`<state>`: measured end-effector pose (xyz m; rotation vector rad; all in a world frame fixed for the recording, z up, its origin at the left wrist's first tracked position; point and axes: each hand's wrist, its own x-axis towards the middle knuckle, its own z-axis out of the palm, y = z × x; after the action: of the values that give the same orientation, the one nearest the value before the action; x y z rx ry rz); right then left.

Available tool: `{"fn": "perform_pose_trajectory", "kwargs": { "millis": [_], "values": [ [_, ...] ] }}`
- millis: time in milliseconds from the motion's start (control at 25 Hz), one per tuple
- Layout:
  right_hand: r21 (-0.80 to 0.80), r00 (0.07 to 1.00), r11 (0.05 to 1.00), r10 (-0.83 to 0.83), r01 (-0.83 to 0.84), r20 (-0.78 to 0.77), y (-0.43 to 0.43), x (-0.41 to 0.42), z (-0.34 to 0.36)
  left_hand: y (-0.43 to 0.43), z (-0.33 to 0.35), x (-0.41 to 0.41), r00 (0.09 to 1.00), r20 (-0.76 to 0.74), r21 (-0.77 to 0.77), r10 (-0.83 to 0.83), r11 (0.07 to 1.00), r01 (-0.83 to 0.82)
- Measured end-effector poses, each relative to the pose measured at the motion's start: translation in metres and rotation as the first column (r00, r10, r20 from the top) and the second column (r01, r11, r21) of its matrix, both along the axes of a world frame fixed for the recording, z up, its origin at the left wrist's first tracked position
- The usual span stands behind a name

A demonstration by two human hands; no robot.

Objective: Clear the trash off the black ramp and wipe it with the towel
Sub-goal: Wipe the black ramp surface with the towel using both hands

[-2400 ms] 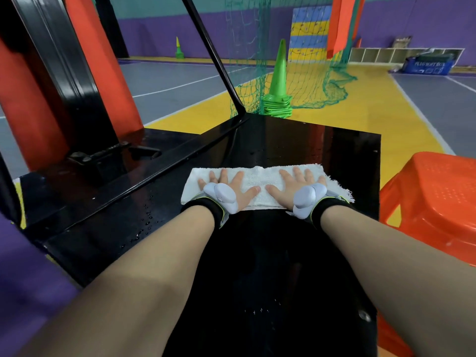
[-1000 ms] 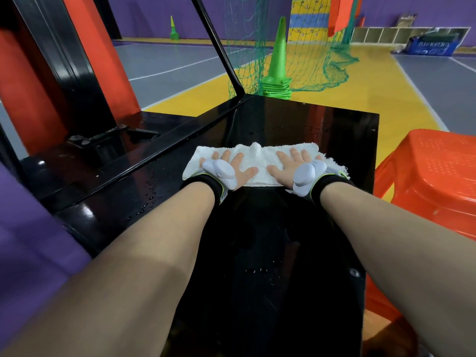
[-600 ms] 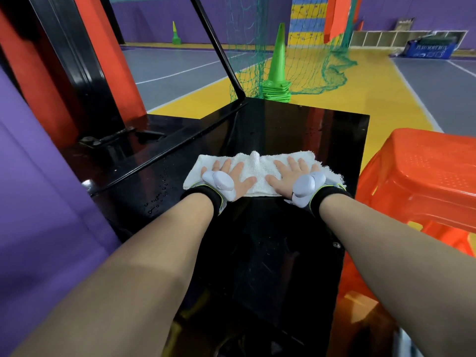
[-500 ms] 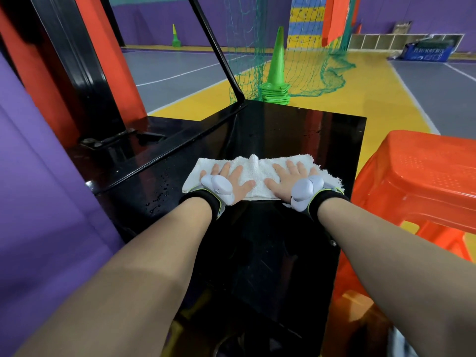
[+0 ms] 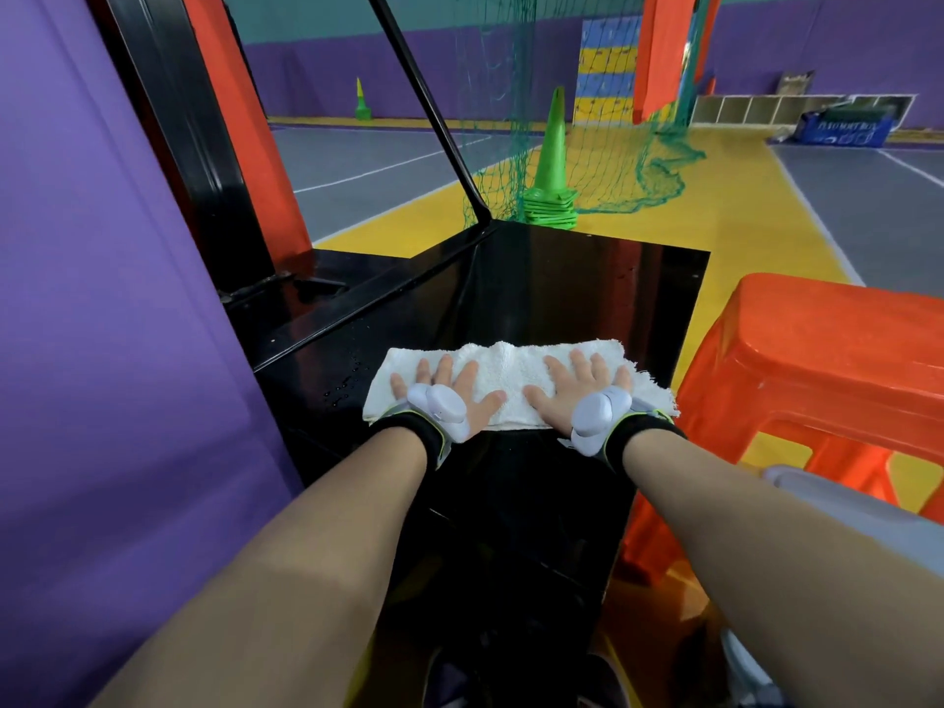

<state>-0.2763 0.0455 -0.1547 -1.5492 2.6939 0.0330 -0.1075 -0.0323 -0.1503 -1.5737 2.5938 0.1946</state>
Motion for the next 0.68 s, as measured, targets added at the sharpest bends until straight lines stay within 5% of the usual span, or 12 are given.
{"fn": "perform_pose_trajectory", "kwargs": {
  "millis": [680],
  "values": [
    [0.043,1.000,0.999,0.016,-0.016,0.020,0.087,0.061,0.012,0.099,0.015,0.056,1.000,0.007,0.025,-0.023,0.999,0.023]
  ]
}}
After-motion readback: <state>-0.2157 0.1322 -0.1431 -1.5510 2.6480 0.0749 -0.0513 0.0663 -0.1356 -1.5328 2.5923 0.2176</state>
